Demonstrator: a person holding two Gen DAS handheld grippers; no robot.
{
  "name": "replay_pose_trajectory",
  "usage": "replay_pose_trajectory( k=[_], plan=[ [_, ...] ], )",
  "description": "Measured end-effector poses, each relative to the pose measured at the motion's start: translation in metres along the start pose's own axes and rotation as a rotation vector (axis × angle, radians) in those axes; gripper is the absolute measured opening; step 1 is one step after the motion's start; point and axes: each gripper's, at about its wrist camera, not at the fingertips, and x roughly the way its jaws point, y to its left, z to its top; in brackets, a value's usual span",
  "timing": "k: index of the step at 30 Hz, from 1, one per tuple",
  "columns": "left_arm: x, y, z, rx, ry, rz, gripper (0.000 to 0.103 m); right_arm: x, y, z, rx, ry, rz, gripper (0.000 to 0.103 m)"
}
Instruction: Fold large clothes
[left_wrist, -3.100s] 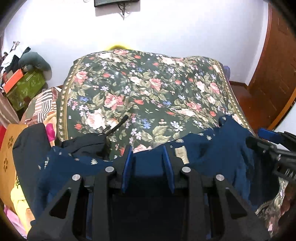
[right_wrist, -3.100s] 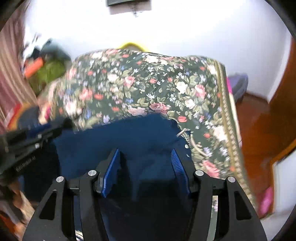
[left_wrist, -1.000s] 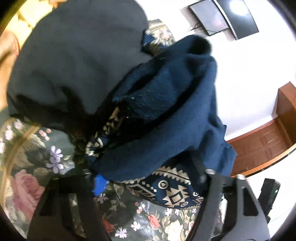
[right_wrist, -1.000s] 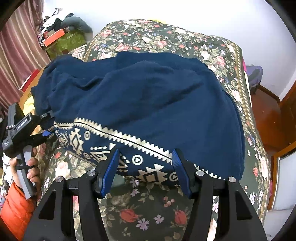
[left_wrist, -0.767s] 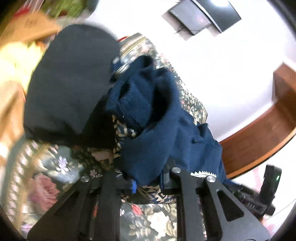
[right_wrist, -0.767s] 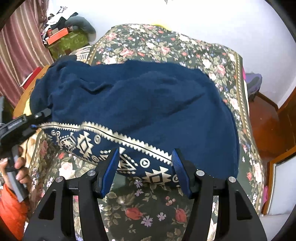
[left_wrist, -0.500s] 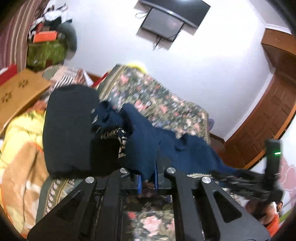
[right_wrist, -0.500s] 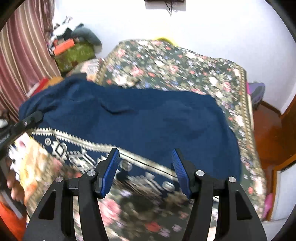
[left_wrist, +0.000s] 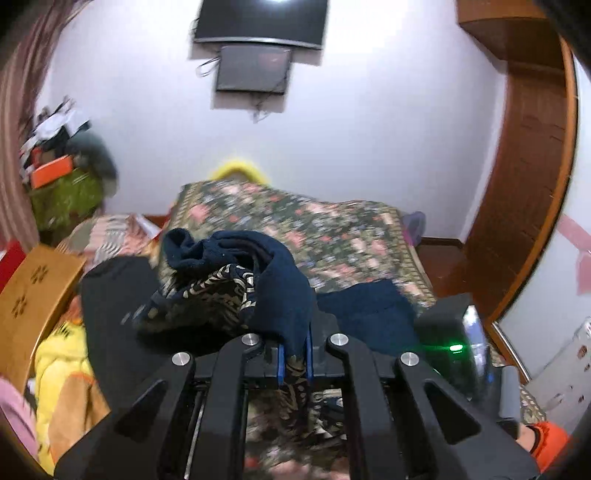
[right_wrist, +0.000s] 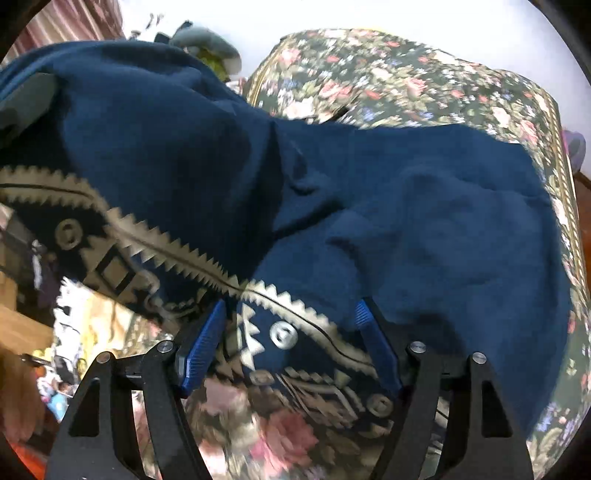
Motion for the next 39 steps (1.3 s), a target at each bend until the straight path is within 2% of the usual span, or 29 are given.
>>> replay_pose_trajectory(
  k=[3,6,8,11,14,16,20,25,28,32,34,39],
  plan=[
    [0.01,-0.039,0.01,0.066,-0.003,-0.041,0.006,-0.045,-0.033,-0.01,0.048,-0.101,-0.07,0.069],
    [0.029,-0.082,0.01,0.094,0.061,-0.133,0.006,-0.087,-0.07,-0.023,0.109,-0.172,-0.151,0.069],
    [0.053,-0.111,-0.006,0.094,0.164,-0.227,0.006,-0.114,-0.099,-0.037,0.154,-0.202,-0.239,0.069],
    [0.09,-0.146,-0.041,0.128,0.333,-0.312,0.006,-0.137,-0.129,-0.055,0.196,-0.203,-0.328,0.069],
    [0.122,-0.161,-0.081,0.153,0.499,-0.367,0.006,-0.147,-0.147,-0.065,0.236,-0.197,-0.349,0.069],
    [0.131,-0.164,-0.101,0.206,0.542,-0.352,0.007,-0.152,-0.155,-0.075,0.261,-0.194,-0.34,0.069],
    [0.117,-0.149,-0.101,0.218,0.517,-0.344,0.013,-0.151,-0.15,-0.079,0.262,-0.19,-0.319,0.069],
    [0.081,-0.14,-0.09,0.253,0.5,-0.322,0.046,-0.157,-0.133,-0.081,0.223,-0.199,-0.282,0.069],
    [0.05,-0.127,-0.082,0.276,0.433,-0.254,0.056,-0.155,-0.116,-0.076,0.186,-0.215,-0.263,0.069],
    [0.012,-0.08,-0.078,0.244,0.373,-0.176,0.06,-0.148,-0.089,-0.068,0.131,-0.218,-0.244,0.069],
    [0.009,-0.054,-0.079,0.2,0.372,-0.157,0.066,-0.142,-0.078,-0.065,0.106,-0.213,-0.232,0.069],
    [-0.002,0.012,-0.101,0.063,0.418,-0.095,0.066,-0.119,-0.056,-0.058,0.056,-0.184,-0.222,0.069]
  ],
)
